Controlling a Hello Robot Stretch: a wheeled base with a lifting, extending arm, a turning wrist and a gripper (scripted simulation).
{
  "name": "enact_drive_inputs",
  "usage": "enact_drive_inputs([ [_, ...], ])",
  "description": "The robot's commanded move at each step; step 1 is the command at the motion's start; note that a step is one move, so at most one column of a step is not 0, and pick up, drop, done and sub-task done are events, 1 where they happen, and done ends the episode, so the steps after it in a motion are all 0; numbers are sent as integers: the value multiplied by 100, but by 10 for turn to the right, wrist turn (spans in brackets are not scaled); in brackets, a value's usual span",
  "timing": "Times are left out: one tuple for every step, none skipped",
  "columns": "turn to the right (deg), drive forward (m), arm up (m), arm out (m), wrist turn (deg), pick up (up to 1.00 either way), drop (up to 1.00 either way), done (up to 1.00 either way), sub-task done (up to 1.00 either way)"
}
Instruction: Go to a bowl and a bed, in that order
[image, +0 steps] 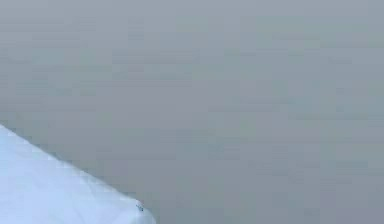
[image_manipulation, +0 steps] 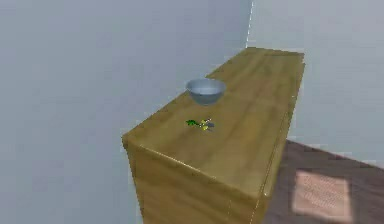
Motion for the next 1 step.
enact_drive_inputs([
  [450,0,0,0,0,0,0,0,0],
])
